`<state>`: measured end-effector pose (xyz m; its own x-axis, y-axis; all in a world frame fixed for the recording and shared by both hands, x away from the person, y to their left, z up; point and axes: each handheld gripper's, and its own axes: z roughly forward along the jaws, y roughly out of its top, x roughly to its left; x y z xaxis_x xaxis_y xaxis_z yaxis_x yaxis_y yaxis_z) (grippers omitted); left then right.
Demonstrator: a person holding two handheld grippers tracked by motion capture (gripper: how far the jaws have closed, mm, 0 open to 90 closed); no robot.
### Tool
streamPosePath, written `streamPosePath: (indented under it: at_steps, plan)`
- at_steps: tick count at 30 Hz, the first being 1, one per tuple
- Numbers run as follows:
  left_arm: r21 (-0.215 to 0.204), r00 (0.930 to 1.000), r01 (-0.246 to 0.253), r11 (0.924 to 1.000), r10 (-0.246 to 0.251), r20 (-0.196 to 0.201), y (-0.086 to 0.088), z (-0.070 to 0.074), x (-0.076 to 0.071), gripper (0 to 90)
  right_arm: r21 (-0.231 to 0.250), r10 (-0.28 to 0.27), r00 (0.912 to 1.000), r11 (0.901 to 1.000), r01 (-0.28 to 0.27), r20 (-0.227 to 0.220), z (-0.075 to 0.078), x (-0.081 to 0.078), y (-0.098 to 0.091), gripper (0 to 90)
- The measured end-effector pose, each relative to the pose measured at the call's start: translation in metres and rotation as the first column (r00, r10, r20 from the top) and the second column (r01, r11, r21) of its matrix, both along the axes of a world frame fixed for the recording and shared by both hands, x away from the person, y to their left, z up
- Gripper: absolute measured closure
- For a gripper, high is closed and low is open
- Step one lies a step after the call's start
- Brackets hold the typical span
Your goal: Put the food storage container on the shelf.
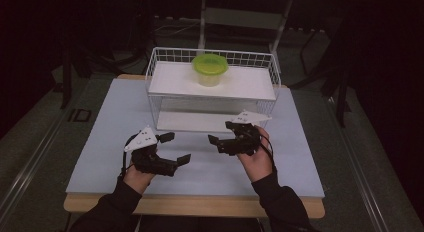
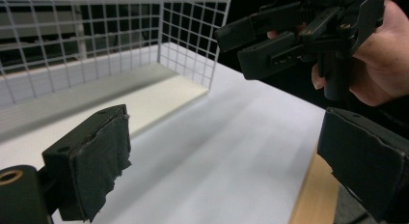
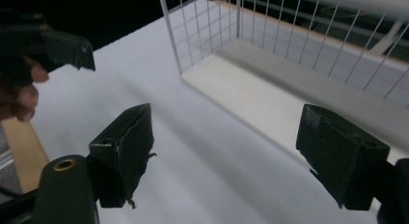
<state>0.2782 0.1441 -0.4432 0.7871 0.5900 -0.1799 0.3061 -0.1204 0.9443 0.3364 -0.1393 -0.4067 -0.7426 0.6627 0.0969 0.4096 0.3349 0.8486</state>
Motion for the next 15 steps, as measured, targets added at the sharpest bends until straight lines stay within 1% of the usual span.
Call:
streamPosePath:
  at_steps: [1,3,6,7,8,11,12,14,15]
  plan:
    - [-0.001,1.0,0.004,1.0,-0.004,-0.002,0.0,-0.002,-0.001,5.6,-0.002,0.003,1.0,1.0,-0.003,-0.007,-0.004,-0.002,-0.002,20.5]
    - [0.002,0.9999,0.009,1.0,-0.009,-0.007,-0.001,-0.006,-0.003,5.6,-0.016,0.002,1.0,0.9999,-0.003,-0.006,-0.011,-0.008,-0.006,20.5]
    - [0.013,0.9997,0.016,0.9998,-0.015,-0.02,-0.001,-0.014,-0.004,5.6,-0.032,0.002,0.9999,0.9995,-0.002,-0.011,-0.021,-0.015,-0.013,20.5]
    - [0.02,0.9996,0.017,0.9997,-0.016,-0.024,-0.001,-0.017,-0.005,5.7,-0.043,-0.001,1.0,0.9991,0.001,-0.003,-0.025,-0.017,-0.015,20.5]
    - [0.025,0.9995,0.017,0.9995,-0.016,-0.028,-0.002,-0.019,-0.005,5.6,-0.048,-0.001,1.0,0.9988,0.0,-0.006,-0.028,-0.02,-0.017,20.5]
    - [0.036,0.9989,0.027,0.999,-0.025,-0.038,-0.002,-0.025,-0.005,5.6,-0.043,0.0,0.9999,0.9991,0.0,-0.016,-0.038,-0.025,-0.024,20.5]
    - [0.036,0.9989,0.027,0.999,-0.025,-0.038,-0.002,-0.025,-0.005,5.6,-0.043,0.0,0.9999,0.9991,0.0,-0.016,-0.038,-0.025,-0.024,20.5]
    - [0.041,0.9987,0.032,0.9986,-0.03,-0.04,-0.002,-0.027,-0.005,5.6,-0.058,-0.009,0.9999,0.9983,0.008,-0.01,-0.044,-0.029,-0.029,20.5]
    - [0.046,0.9988,0.032,0.9984,-0.03,-0.039,-0.002,-0.028,-0.005,5.6,-0.053,-0.008,0.9999,0.9986,0.007,-0.015,-0.045,-0.03,-0.031,20.5]
